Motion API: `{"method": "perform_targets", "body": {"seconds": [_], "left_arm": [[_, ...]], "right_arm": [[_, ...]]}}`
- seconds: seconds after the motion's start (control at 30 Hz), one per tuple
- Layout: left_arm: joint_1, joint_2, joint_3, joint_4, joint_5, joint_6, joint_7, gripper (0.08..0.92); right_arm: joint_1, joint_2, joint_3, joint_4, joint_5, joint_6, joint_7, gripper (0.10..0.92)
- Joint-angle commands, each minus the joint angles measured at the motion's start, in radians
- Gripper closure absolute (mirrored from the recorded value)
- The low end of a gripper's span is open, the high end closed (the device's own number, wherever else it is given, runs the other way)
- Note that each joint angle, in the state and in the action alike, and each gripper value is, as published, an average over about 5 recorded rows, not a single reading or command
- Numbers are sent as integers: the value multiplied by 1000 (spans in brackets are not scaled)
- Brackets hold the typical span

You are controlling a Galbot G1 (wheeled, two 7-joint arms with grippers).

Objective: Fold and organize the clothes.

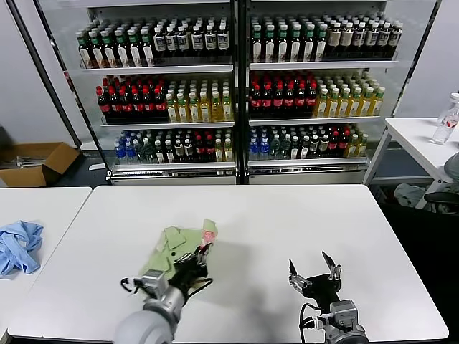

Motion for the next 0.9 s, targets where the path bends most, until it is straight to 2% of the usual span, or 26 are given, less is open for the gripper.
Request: {"method": "perform_targets", "body": {"seconds": [0.03, 0.2, 0.33, 0.4, 0.53, 0.63, 0.73, 0.9], "left_arm": [[-185, -144, 121, 120, -152, -74, -221, 882], [-144, -137, 147, 86, -117, -109, -159, 762], [-92, -73, 131, 27, 70, -165, -29, 650], [-71, -21, 82, 12, 203, -213, 42, 580], [-33, 79, -119, 41, 417, -339, 145, 459], [-5, 129, -244, 45, 423, -346, 160, 364], [29, 154, -312, 30, 394, -335, 159, 269], [73, 128, -301, 39, 396, -342, 159, 187]], "right_arm": [[13, -14, 12, -4, 9, -2, -2, 203], [55, -27, 21, -16, 29, -6, -5, 202], [127, -24, -9, -44, 95, -25, 2, 203], [172, -15, -43, -66, 151, -40, 11, 203], [278, 21, -151, -137, 292, -79, 42, 202], [362, 61, -242, -218, 376, -102, 77, 203], [412, 95, -310, -288, 408, -111, 99, 203], [447, 127, -363, -372, 433, -112, 120, 202]]}}
